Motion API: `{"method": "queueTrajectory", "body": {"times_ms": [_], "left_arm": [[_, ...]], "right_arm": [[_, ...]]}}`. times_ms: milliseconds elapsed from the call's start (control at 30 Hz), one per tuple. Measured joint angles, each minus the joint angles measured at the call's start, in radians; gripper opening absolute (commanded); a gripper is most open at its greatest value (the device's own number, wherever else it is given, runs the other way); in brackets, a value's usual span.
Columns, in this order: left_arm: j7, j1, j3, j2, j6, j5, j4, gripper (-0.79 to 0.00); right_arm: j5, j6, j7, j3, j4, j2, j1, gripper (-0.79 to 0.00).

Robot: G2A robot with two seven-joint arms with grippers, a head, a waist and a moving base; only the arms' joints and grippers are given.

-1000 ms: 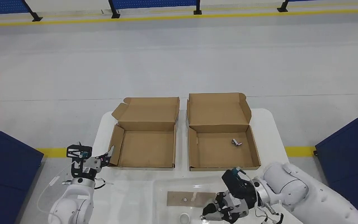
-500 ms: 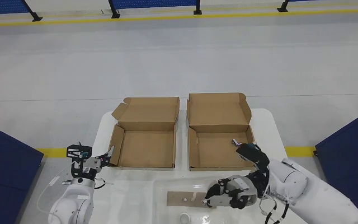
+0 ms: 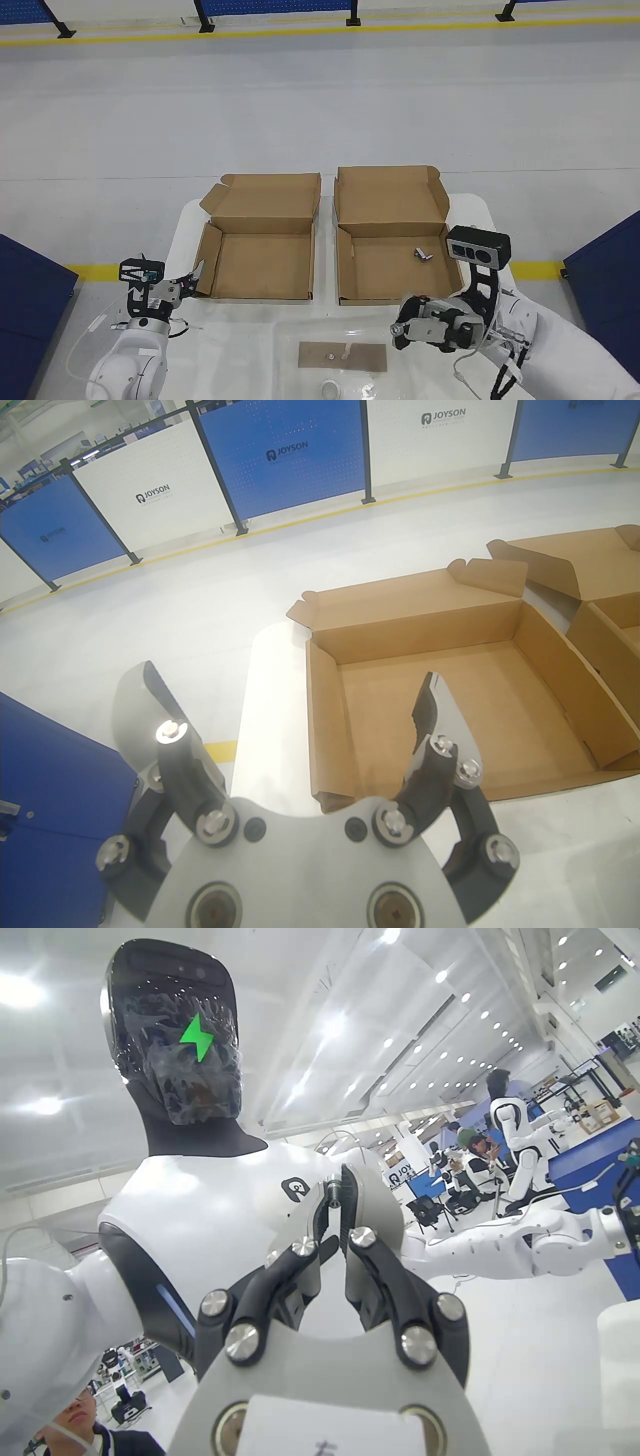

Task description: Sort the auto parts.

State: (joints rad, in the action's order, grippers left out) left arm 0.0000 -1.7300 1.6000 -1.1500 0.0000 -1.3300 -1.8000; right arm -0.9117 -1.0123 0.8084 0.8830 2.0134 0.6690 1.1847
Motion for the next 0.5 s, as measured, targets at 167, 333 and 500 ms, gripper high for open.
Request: {"method": "queueTrajectory", "body": {"times_ms": [167, 333, 500], "left_arm": [[0.0, 0.0, 0.0, 0.0, 0.0, 0.0, 0.0, 0.0], [0.0, 0.0, 0.0, 0.0, 0.0, 0.0, 0.0, 0.0], [0.0, 0.0, 0.0, 0.0, 0.0, 0.0, 0.0, 0.0]], "right_arm": [[-0.002, 0.007, -0.006, -0.002, 0.006, 0.001, 0.003, -0.785], [-0.145, 0.081, 0.01, -0.04, 0.057, 0.021, 0.015, -0.785], [-0.325, 0.142, 0.094, -0.052, 0.045, 0.044, 0.002, -0.785]]}}
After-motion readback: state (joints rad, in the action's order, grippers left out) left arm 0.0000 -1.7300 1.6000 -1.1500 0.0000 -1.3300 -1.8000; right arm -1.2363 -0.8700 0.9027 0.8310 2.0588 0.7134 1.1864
